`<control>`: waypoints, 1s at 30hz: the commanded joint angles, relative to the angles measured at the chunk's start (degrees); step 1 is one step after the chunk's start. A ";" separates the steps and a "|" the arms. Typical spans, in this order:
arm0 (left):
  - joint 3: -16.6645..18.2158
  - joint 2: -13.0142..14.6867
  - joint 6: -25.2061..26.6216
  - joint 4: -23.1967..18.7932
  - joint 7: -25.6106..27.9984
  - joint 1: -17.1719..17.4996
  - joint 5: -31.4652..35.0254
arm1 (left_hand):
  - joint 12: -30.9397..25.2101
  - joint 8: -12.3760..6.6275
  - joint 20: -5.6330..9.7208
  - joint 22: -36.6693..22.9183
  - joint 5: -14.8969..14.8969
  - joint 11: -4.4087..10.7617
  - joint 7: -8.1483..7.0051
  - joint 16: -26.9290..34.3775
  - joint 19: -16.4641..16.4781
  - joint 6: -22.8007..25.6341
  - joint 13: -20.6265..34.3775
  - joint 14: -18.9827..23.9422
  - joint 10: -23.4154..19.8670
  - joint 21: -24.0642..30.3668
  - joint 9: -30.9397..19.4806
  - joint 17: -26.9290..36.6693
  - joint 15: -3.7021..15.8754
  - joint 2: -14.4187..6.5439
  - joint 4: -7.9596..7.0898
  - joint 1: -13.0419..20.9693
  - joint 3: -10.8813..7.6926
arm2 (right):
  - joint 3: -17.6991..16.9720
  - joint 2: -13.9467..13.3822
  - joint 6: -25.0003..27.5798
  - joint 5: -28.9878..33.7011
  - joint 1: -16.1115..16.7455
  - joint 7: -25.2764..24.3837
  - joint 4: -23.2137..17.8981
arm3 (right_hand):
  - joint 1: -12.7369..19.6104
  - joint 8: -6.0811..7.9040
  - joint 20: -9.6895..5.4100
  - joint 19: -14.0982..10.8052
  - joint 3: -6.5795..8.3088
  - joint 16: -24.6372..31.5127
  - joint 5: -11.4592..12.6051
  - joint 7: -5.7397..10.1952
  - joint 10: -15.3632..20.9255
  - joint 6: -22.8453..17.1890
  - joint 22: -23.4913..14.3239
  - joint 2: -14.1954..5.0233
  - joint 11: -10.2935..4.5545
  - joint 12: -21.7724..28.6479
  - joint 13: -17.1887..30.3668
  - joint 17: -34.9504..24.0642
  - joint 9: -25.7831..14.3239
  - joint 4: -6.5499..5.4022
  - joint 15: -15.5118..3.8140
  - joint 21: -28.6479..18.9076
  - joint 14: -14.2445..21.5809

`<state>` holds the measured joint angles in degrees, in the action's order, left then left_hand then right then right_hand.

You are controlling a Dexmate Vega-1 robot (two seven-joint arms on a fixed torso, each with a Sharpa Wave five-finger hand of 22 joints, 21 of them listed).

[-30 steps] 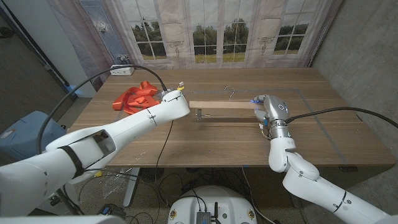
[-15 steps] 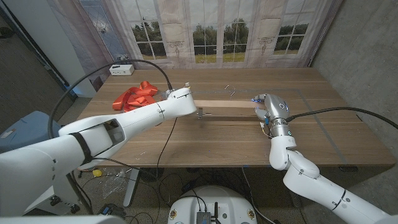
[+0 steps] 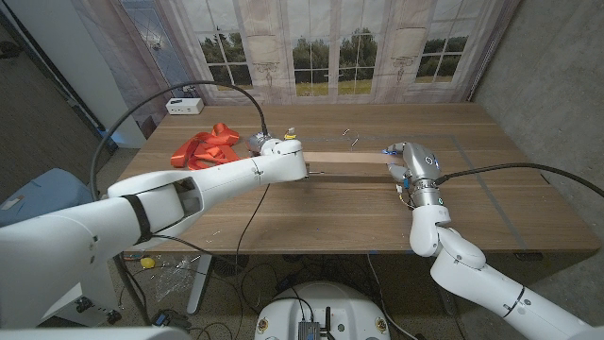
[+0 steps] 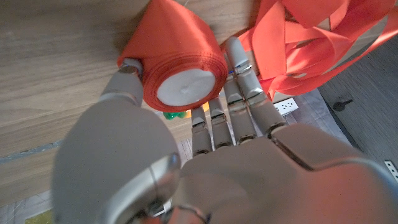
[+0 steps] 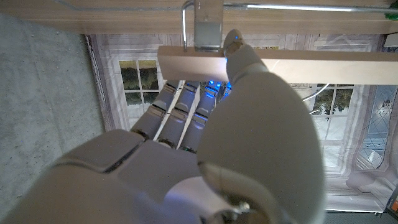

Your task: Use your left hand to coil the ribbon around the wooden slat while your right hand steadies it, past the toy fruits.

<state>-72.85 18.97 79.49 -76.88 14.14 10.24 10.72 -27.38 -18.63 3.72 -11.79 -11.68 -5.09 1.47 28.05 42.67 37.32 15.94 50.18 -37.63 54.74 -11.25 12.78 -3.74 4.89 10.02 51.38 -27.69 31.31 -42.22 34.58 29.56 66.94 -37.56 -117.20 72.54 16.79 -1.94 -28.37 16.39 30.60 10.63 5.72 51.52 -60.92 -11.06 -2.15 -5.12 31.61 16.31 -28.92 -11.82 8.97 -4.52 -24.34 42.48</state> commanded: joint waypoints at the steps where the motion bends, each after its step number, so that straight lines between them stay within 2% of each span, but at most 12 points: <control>1: 2.18 -4.79 0.50 8.30 -6.73 3.93 18.04 | -2.10 -1.24 2.10 -0.27 0.21 10.36 -1.08 1.67 1.90 6.99 2.69 13.60 -12.05 3.31 -0.84 1.98 15.58 -9.49 -0.83 10.26 -0.80 | -0.24 -0.46 0.45 0.45 0.19 0.86 -0.34 | 5.25 0.45 0.03 -0.45 -0.17 -0.23 0.43 -0.36 3.87 -0.70 -0.22 -5.53 0.23 0.43 4.57 -0.04 -0.61 0.03 -9.07 -0.34 0.40; 2: 2.43 -5.01 0.50 8.97 -8.42 3.94 18.65 | -0.98 0.20 1.93 -0.18 0.48 10.03 -1.45 0.16 0.64 4.41 3.10 11.45 -9.10 3.83 -0.86 1.68 15.35 -8.48 -1.44 8.62 0.11 | -0.16 -0.64 0.54 0.60 0.17 1.09 -0.45 | 5.26 0.44 0.04 -0.49 -0.19 -0.25 0.43 -0.40 3.87 -0.70 -0.23 -5.56 0.20 0.44 4.56 -0.05 -0.61 0.02 -9.07 -0.38 0.43; 4: 2.11 -5.71 0.50 10.87 -9.68 3.91 19.83 | -0.76 0.71 1.95 -0.03 0.51 10.00 -1.29 -0.74 -0.05 3.71 3.30 10.70 -8.78 4.05 -0.81 1.29 15.58 -8.34 -1.59 8.01 0.16 | -0.17 -0.26 1.09 0.73 0.20 0.95 -0.54 | 5.28 0.39 0.02 -0.54 -0.23 -0.27 0.44 -0.43 3.88 -0.61 -0.23 -5.58 0.18 0.46 4.56 -0.08 -0.61 0.00 -9.07 -0.43 0.46; 7: 2.52 -6.38 0.50 12.54 -7.91 4.12 18.73 | -3.94 -1.34 2.79 0.13 0.09 10.63 -0.32 0.87 1.48 10.79 5.09 14.75 -14.63 6.60 -1.27 2.60 16.65 -11.03 0.30 13.04 -1.96 | -0.02 -0.48 1.42 1.00 0.18 1.39 -0.79 | 5.29 0.37 0.00 -0.64 -0.31 -0.30 0.44 -0.41 3.89 -0.62 -0.24 -5.62 0.21 0.48 4.52 -0.12 -0.62 -0.03 -9.06 -0.53 0.54; 10: 1.42 -5.98 0.50 12.76 -7.51 3.61 17.52 | -6.45 -3.91 4.15 0.02 0.22 9.97 0.11 2.45 2.55 17.31 7.81 18.60 -16.91 9.92 -2.66 4.88 16.99 -10.87 0.78 17.80 -2.51 | 0.22 -0.47 1.85 1.45 0.13 1.49 -0.98 | 5.30 0.38 -0.02 -0.69 -0.37 -0.33 0.44 -0.44 3.81 -0.69 -0.25 -5.63 0.15 0.51 4.56 -0.16 -0.63 -0.05 -9.06 -0.59 0.59; 13: 1.95 -5.49 0.31 12.10 -5.69 3.92 16.26 | -6.97 -4.49 4.89 0.00 0.41 9.42 0.70 3.18 2.54 18.53 8.76 19.71 -17.55 11.17 -3.05 6.16 17.00 -10.42 0.67 19.23 -2.38 | 0.37 -0.37 2.13 1.68 0.04 1.62 -1.06 | 5.34 0.37 -0.06 -0.68 -0.45 -0.39 0.44 -0.43 3.79 -0.73 -0.26 -5.64 0.15 0.52 4.53 -0.19 -0.64 -0.05 -9.06 -0.65 0.61; 18: 3.07 -4.30 -0.27 10.12 -1.03 4.81 13.74 | -7.52 -4.92 5.58 0.13 0.54 8.20 3.63 4.60 3.30 18.99 10.26 21.46 -18.24 13.13 -3.98 8.25 16.93 -10.03 0.50 21.06 -2.23 | 0.54 0.18 2.70 1.96 -0.01 1.42 -1.10 | 5.42 0.34 -0.05 -0.70 -0.58 -0.51 0.45 -0.47 3.79 -0.79 -0.27 -5.68 0.12 0.59 4.52 -0.26 -0.65 -0.07 -9.06 -0.78 0.65; 20: 6.03 -2.86 -1.96 6.80 3.16 7.09 13.32 | -7.74 -5.03 5.55 0.21 0.53 7.58 4.80 4.83 3.33 19.05 10.85 21.71 -18.45 13.73 -4.40 8.87 16.90 -10.00 0.44 21.59 -2.27 | 0.68 -0.13 2.52 2.20 -0.07 1.59 -1.16 | 5.45 0.32 -0.09 -0.67 -0.66 -0.56 0.46 -0.46 3.80 -0.79 -0.28 -5.70 0.15 0.64 4.53 -0.30 -0.66 -0.08 -9.06 -0.83 0.70; 23: 14.20 -0.89 -7.12 -0.13 12.39 12.99 12.68 | -7.97 -4.92 5.36 0.31 0.50 6.94 5.75 5.08 3.31 18.55 11.69 21.99 -18.32 14.40 -4.97 9.60 16.86 -10.23 0.38 22.30 -2.43 | 0.88 0.30 2.93 2.57 -0.28 1.34 -1.05 | 5.51 0.31 -0.11 -0.66 -0.74 -0.63 0.46 -0.45 3.81 -0.84 -0.29 -5.72 0.21 0.66 4.49 -0.34 -0.67 -0.08 -9.06 -0.90 0.73; 24: 14.32 -0.89 -7.29 -0.17 12.86 13.06 12.37 | -8.12 -4.93 5.30 0.34 0.51 6.77 5.95 5.22 3.17 18.47 12.06 22.21 -18.32 14.64 -5.23 9.89 16.85 -10.33 0.36 22.56 -2.48 | 0.88 0.31 2.95 2.58 -0.28 1.35 -1.05 | 5.51 0.30 -0.13 -0.65 -0.75 -0.62 0.46 -0.46 3.81 -0.83 -0.29 -5.72 0.20 0.67 4.49 -0.36 -0.67 -0.08 -9.06 -0.91 0.75; 25: 18.57 -0.34 -10.46 -3.52 16.71 16.03 11.59 | -8.16 -4.88 5.28 0.36 0.52 6.71 6.17 5.23 3.12 18.28 12.22 22.19 -18.26 14.73 -5.34 10.00 16.83 -10.33 0.34 22.62 -2.47 | 0.87 0.27 2.55 2.51 -0.31 1.27 -0.99 | 5.54 0.28 -0.15 -0.63 -0.79 -0.65 0.46 -0.48 3.75 -0.81 -0.30 -5.74 0.15 0.68 4.51 -0.39 -0.68 -0.09 -9.06 -0.93 0.77; 30: 28.38 0.75 -23.68 -10.58 26.56 23.53 7.93 | -8.50 -4.75 5.05 0.45 0.70 6.48 6.38 5.24 2.71 17.42 13.31 22.10 -17.89 15.35 -6.19 10.74 16.70 -10.77 0.00 22.82 -2.50 | 0.46 0.83 1.97 2.09 -0.22 0.49 -0.69 | 5.61 0.23 -0.18 -0.65 -0.88 -0.75 0.46 -0.47 3.82 -0.76 -0.30 -5.76 0.17 0.72 4.45 -0.43 -0.69 -0.08 -9.07 -1.03 0.78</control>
<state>-62.68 16.77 74.60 -73.58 19.62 20.53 23.73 -33.42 -23.28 3.08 -11.18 -10.98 -10.56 6.79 33.10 43.94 43.03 17.19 56.02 -43.27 69.60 -14.45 23.07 -7.37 10.69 9.62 57.16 -27.28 31.88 -42.13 36.91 31.64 66.84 -36.15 -118.18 72.87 16.98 -2.25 -28.67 15.52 29.94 10.84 5.70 51.52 -60.91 -11.06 -1.83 -5.12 31.87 16.33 -29.16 -11.82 9.02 -4.40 -24.84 42.58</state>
